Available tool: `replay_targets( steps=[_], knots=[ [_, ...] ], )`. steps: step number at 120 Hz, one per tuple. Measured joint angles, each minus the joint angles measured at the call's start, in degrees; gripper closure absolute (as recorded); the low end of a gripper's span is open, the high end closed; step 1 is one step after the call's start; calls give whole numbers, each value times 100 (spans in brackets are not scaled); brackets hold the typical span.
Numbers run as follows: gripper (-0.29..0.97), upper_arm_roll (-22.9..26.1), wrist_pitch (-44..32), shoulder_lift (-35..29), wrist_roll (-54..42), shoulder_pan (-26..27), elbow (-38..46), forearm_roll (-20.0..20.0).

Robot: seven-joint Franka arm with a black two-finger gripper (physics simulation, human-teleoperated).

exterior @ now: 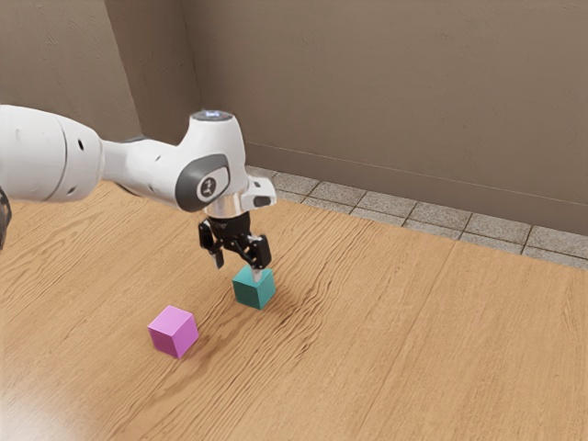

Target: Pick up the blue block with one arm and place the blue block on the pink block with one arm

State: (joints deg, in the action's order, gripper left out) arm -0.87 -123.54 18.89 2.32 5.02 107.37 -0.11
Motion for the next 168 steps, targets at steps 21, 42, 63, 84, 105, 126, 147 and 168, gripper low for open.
replay_targets(
  steps=[21, 42, 63, 84, 105, 126, 147, 168],
  knots=[
    [0, -7, -37, 171, -75, -8, -71, -59],
    [0, -10, -50, 377, -136, -19, -353, -71],
    [0, -10, -53, 492, -184, -39, -430, -76],
    [0, -25, -52, 606, -220, -44, -538, -78],
    [0, -46, -24, 752, -247, -55, -741, -77],
    [0, -62, -4, 870, -268, -51, -801, -81],
    [0, -62, 0, 974, -294, -45, -803, -58],
    [0, -62, -11, 1049, -318, -42, -803, -37]
  ],
)
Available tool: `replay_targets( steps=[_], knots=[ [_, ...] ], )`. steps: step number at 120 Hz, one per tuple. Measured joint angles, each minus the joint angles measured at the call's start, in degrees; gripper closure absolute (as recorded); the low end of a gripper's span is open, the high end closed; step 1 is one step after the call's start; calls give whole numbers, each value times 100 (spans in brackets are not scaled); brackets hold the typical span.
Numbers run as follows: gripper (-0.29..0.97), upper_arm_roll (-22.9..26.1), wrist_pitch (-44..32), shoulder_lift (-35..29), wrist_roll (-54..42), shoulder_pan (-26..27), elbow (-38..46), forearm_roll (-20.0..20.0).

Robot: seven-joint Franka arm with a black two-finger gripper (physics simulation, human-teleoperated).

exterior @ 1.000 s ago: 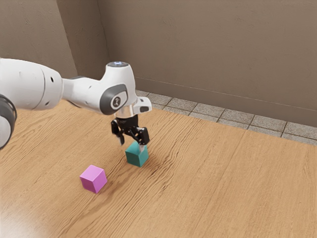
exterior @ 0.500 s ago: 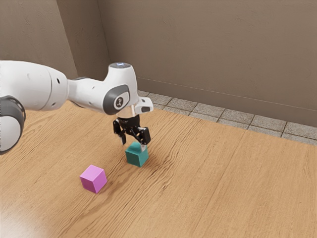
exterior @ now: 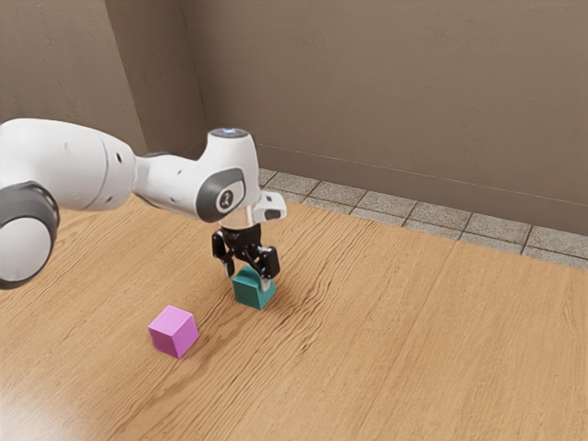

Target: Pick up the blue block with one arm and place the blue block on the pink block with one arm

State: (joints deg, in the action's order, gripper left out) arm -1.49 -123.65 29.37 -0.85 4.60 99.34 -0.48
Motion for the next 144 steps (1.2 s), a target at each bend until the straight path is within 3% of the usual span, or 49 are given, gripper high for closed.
replay_targets(
  steps=[52, 90, 144],
  knots=[
    [1, 0, -23, 136, -28, -2, -56, -2],
    [25, 8, -31, 185, -27, -11, -131, -34],
    [30, 27, -22, -69, -12, -36, -95, -24]
  ],
)
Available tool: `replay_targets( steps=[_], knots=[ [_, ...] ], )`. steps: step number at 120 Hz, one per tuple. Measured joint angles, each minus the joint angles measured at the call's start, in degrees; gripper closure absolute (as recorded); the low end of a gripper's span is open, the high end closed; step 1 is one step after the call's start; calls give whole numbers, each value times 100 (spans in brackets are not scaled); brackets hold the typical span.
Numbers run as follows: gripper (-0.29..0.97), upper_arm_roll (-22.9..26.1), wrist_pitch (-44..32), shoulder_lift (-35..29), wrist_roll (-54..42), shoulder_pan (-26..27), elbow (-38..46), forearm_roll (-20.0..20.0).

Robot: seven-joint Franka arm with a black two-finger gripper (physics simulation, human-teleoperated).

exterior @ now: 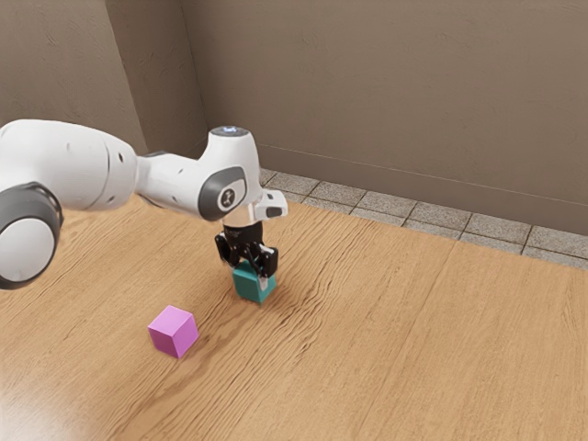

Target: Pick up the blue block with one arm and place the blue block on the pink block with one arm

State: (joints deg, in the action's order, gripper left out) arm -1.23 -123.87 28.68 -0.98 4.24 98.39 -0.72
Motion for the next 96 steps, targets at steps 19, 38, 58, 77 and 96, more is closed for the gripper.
replay_targets(
  steps=[19, 38, 58, 77, 96],
  knots=[
    [30, 35, 102, -1149, -19, -29, 804, 31],
    [30, 52, 235, -2282, -59, -65, 1751, 90],
    [30, 79, 293, -3032, -129, -253, 2604, 121],
    [30, 118, 318, -3474, -177, -274, 3092, 139],
    [30, 127, 333, -3671, -216, -381, 3346, 153]
  ],
)
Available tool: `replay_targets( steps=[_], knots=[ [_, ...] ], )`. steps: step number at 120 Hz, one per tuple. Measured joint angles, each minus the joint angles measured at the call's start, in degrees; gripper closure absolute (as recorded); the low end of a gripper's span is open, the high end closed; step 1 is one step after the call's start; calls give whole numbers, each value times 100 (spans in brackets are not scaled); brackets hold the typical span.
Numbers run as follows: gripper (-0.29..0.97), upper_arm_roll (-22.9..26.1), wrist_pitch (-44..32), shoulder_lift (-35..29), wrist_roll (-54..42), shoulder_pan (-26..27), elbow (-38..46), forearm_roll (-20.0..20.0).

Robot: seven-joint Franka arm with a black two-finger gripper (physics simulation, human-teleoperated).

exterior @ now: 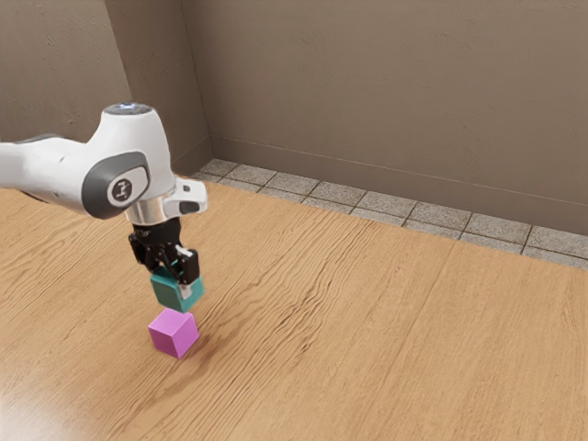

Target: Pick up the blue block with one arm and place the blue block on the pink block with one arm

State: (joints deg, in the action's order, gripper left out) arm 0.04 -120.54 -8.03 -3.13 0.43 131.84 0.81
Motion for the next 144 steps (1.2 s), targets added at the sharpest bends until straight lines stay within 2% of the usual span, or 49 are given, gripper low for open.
replay_targets(
  steps=[38, 94, 144],
  knots=[
    [30, -5, 15, 28, -62, -306, 72, 118],
    [30, -6, -60, 428, -122, -403, 120, 162],
    [30, -6, -78, 459, -151, -390, 62, 164]
  ],
)
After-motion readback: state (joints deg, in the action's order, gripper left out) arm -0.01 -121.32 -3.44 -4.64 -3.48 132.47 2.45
